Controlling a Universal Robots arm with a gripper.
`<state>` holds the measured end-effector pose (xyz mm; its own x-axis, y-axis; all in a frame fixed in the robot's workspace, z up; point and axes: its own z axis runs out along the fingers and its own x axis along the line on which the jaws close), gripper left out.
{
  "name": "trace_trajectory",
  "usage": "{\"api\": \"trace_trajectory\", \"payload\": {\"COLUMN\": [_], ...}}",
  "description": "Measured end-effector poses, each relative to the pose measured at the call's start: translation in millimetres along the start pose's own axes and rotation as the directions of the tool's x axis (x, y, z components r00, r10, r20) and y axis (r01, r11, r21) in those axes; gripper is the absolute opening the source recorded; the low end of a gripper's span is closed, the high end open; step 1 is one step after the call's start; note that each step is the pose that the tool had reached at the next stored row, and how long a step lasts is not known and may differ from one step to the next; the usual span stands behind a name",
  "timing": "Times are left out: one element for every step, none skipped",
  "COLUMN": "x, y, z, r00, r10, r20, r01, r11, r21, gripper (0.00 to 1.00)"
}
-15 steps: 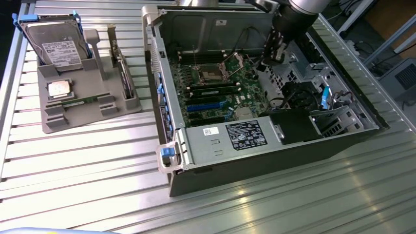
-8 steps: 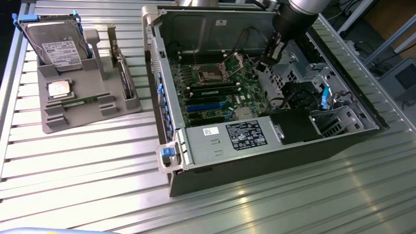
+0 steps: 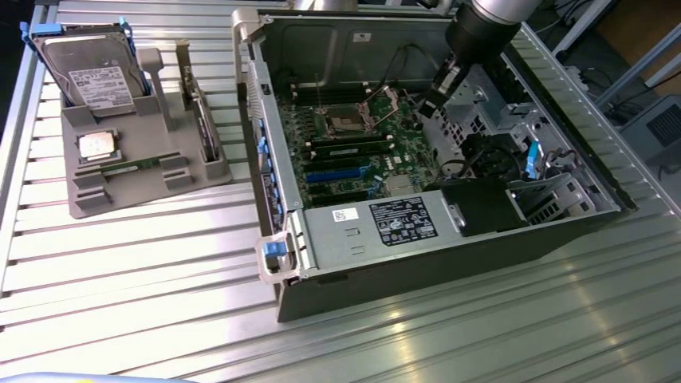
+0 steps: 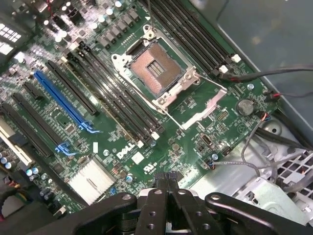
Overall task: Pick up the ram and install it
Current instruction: 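Press down the ram until it locks into place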
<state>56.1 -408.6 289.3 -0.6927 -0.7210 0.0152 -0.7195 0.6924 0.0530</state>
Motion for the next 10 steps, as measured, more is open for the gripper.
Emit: {"api": "trace_trajectory", "payload": {"x": [0.0,0.0,0.0,0.0,0.0,0.0,0.0,0.0,0.0,0.0], "y": [0.0,0.0,0.0,0.0,0.0,0.0,0.0,0.0,0.0,0.0], "z": [0.0,0.1,0.1,0.2,0.3,0.3,0.4,0.5,0.5,0.6], "r00": [1.0000,0.9995,0.9989,0.9984,0.9971,0.9958,0.9946,0.9932,0.9919,0.9906], "r10": [0.010,0.033,0.047,0.057,0.076,0.092,0.104,0.116,0.127,0.137], "r20": [0.0001,0.0008,0.0012,0.0015,0.0021,0.0026,0.0029,0.0033,0.0037,0.0040], "r01": [-0.010,-0.033,-0.047,-0.057,-0.076,-0.092,-0.104,-0.116,-0.127,-0.137], "r11": [1.0000,0.9995,0.9989,0.9984,0.9971,0.9958,0.9946,0.9932,0.9919,0.9906], "r21": [0.0002,0.0004,0.0006,0.0006,0.0006,0.0008,0.0009,0.0009,0.0009,0.0009], "gripper": [0.11,0.11,0.11,0.11,0.11,0.11,0.11,0.11,0.11,0.11]}}
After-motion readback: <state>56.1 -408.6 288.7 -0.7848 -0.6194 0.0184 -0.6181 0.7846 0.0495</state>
